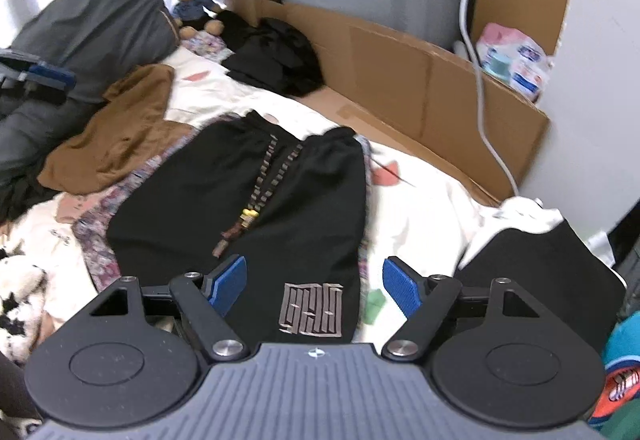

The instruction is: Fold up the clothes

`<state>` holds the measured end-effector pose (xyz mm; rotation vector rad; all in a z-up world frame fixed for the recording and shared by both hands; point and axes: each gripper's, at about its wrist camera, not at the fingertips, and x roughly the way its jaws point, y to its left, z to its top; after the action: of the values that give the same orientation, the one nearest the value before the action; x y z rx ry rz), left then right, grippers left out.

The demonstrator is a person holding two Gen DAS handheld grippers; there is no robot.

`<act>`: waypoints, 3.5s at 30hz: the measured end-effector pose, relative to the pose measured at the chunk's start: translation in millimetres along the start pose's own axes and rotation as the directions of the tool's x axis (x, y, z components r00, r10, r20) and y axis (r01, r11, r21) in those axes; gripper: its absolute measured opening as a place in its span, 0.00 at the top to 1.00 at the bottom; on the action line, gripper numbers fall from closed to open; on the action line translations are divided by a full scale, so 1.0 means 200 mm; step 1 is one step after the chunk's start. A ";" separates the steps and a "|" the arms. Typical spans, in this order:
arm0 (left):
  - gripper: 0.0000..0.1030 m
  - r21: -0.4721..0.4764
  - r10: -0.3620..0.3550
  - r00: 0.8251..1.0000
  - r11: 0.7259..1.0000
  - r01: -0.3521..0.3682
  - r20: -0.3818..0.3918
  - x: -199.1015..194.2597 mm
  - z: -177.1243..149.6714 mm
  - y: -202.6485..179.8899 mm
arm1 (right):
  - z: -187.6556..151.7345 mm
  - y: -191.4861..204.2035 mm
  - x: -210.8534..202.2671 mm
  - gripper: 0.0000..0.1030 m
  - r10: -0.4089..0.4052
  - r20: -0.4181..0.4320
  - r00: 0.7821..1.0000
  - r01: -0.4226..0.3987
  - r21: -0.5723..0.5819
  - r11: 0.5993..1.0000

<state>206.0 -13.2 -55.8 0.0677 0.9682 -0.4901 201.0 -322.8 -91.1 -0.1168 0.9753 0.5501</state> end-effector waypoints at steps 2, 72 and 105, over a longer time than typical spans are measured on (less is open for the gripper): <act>0.34 0.004 -0.019 1.000 1.000 0.019 -0.009 0.05 -0.02 -0.03 | -0.03 -0.03 0.03 0.23 0.005 -0.018 1.000 -0.006 -0.007 1.000; 0.96 -0.046 -0.033 0.988 0.999 0.027 -0.154 0.83 -0.74 0.42 | -0.70 -0.29 0.90 0.23 0.223 -0.378 0.899 -0.120 0.278 0.953; 0.96 -0.112 0.043 0.990 0.992 -0.058 -0.132 0.85 -0.76 0.62 | -0.81 -0.20 1.19 0.62 0.414 -0.341 0.844 -0.197 0.520 0.831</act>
<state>220.0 75.5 -299.0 0.0201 1.1174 -0.3860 202.9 -318.3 -382.2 0.3825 1.5718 0.5854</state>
